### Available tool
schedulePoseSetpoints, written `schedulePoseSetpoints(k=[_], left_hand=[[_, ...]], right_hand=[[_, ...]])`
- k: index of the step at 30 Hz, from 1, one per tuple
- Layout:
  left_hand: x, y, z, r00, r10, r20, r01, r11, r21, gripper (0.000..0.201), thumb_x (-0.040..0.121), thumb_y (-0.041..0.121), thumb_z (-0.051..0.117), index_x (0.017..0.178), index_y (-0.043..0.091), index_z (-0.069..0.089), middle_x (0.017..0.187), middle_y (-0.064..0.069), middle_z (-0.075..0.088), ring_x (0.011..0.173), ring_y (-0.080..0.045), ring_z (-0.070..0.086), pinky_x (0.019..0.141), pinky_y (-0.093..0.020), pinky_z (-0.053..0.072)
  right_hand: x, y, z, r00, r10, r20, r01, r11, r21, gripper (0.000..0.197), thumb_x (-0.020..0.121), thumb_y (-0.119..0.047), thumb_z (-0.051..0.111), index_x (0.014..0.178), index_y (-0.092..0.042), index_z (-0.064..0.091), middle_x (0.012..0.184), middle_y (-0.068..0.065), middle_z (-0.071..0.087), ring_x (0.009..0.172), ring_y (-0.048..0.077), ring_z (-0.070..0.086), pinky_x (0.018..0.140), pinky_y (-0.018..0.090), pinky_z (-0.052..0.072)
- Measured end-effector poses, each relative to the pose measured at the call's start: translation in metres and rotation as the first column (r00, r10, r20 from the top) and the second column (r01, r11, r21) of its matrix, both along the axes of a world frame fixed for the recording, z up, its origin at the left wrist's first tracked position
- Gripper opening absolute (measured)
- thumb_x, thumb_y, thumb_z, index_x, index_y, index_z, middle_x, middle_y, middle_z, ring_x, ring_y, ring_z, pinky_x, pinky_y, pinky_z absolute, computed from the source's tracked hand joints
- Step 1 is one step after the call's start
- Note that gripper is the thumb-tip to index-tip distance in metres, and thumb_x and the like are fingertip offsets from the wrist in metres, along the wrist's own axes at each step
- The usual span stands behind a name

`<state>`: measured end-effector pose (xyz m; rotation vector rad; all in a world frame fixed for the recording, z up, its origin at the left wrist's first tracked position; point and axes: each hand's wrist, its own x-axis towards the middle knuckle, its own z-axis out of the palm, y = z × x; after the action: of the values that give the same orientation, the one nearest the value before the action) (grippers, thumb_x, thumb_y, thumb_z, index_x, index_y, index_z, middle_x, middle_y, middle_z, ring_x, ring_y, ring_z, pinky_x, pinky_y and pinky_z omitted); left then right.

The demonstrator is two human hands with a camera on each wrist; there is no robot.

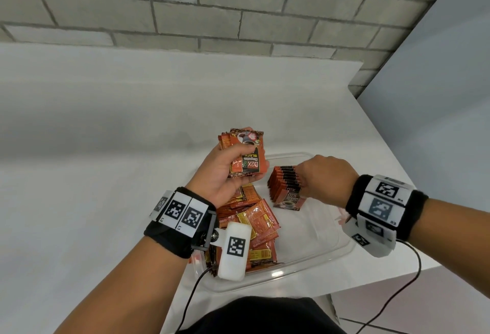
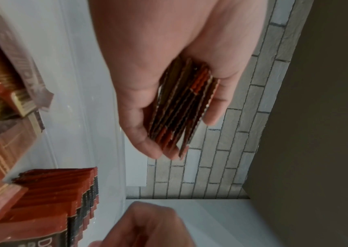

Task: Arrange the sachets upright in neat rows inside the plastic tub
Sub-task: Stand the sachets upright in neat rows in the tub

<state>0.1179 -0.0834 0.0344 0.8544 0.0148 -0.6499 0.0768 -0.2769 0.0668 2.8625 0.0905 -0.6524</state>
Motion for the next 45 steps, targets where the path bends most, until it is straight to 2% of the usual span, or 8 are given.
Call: schedulePoseSetpoints(k=[3, 7, 12, 17, 23, 28, 32, 45], left_hand=[[-0.003, 0.000, -0.001, 0.998, -0.055, 0.008, 0.055, 0.998, 0.008, 0.035, 0.070, 0.011, 0.064, 0.104, 0.007, 0.060, 0.089, -0.015, 0.070, 0.078, -0.028, 0.069, 0.069, -0.038, 0.058], [-0.004, -0.005, 0.000, 0.991, -0.125, 0.043, 0.123, 0.991, 0.051, 0.035, 0.073, 0.012, 0.069, 0.107, 0.012, 0.061, 0.088, -0.009, 0.070, 0.078, -0.022, 0.068, 0.070, -0.038, 0.057], [-0.007, -0.013, 0.000, 0.972, -0.224, 0.071, 0.220, 0.974, 0.056, 0.029, 0.077, 0.012, 0.063, 0.106, 0.016, 0.065, 0.090, -0.007, 0.070, 0.079, -0.021, 0.069, 0.068, -0.036, 0.056], [-0.010, -0.017, 0.000, 0.964, -0.251, 0.091, 0.248, 0.968, 0.044, 0.027, 0.078, 0.009, 0.062, 0.104, 0.015, 0.066, 0.094, -0.010, 0.070, 0.081, -0.023, 0.068, 0.067, -0.036, 0.056], [-0.005, -0.020, 0.002, 0.979, -0.199, 0.039, 0.200, 0.979, -0.033, 0.028, 0.082, 0.027, 0.067, 0.106, 0.014, 0.069, 0.104, -0.013, 0.070, 0.091, -0.025, 0.068, 0.075, -0.038, 0.056], [0.009, -0.020, 0.007, 0.987, -0.139, 0.076, 0.138, 0.990, 0.009, 0.061, 0.054, 0.026, 0.092, 0.108, 0.015, 0.066, 0.104, -0.014, 0.068, 0.096, -0.030, 0.065, 0.090, -0.047, 0.049], [0.004, -0.028, 0.009, 0.986, -0.142, 0.091, 0.135, 0.987, 0.082, 0.056, 0.066, -0.001, 0.067, 0.120, 0.012, 0.058, 0.103, -0.013, 0.067, 0.090, -0.026, 0.066, 0.081, -0.039, 0.054], [0.006, -0.021, 0.001, 0.996, 0.053, 0.072, -0.050, 0.998, -0.040, 0.041, 0.078, -0.004, 0.056, 0.112, 0.019, 0.063, 0.101, -0.011, 0.067, 0.090, -0.027, 0.065, 0.079, -0.039, 0.052]], right_hand=[[0.004, -0.011, 0.021, 0.981, -0.139, 0.138, 0.088, 0.943, 0.319, 0.026, 0.086, -0.045, 0.063, 0.097, -0.021, 0.057, 0.082, -0.002, 0.061, 0.070, 0.014, 0.058, 0.059, 0.027, 0.043], [0.000, -0.001, 0.041, 0.913, -0.374, 0.163, 0.081, 0.558, 0.826, 0.037, 0.078, -0.052, 0.062, 0.109, -0.033, 0.055, 0.086, -0.011, 0.061, 0.067, 0.005, 0.057, 0.052, 0.014, 0.046], [-0.006, 0.010, 0.025, 0.905, -0.422, 0.061, 0.099, 0.347, 0.933, 0.043, 0.070, -0.049, 0.068, 0.109, -0.036, 0.058, 0.092, -0.003, 0.067, 0.075, 0.021, 0.063, 0.062, 0.023, 0.045], [-0.009, 0.006, 0.023, 0.877, -0.480, 0.012, 0.077, 0.165, 0.983, 0.011, 0.077, -0.022, 0.073, 0.086, -0.018, 0.067, 0.071, 0.000, 0.067, 0.058, 0.001, 0.056, 0.052, 0.011, 0.041], [-0.005, -0.003, 0.028, 0.849, -0.492, -0.192, 0.211, -0.017, 0.977, 0.009, 0.091, -0.012, 0.058, 0.083, -0.011, 0.054, 0.075, 0.003, 0.066, 0.068, 0.016, 0.059, 0.059, 0.030, 0.049], [-0.006, -0.002, 0.028, 0.901, -0.416, -0.119, 0.197, 0.149, 0.969, 0.005, 0.095, -0.015, 0.053, 0.090, -0.013, 0.055, 0.081, 0.006, 0.072, 0.065, 0.015, 0.063, 0.054, 0.026, 0.050], [-0.006, 0.005, 0.026, 0.916, -0.401, -0.015, 0.145, 0.295, 0.944, 0.003, 0.093, -0.018, 0.057, 0.093, -0.018, 0.060, 0.088, 0.007, 0.072, 0.077, 0.022, 0.070, 0.070, 0.042, 0.056], [-0.015, 0.016, 0.015, 0.769, -0.440, -0.463, 0.455, -0.131, 0.881, 0.026, 0.085, -0.013, 0.066, 0.106, -0.004, 0.053, 0.073, 0.011, 0.068, 0.058, 0.020, 0.062, 0.049, 0.027, 0.055]])
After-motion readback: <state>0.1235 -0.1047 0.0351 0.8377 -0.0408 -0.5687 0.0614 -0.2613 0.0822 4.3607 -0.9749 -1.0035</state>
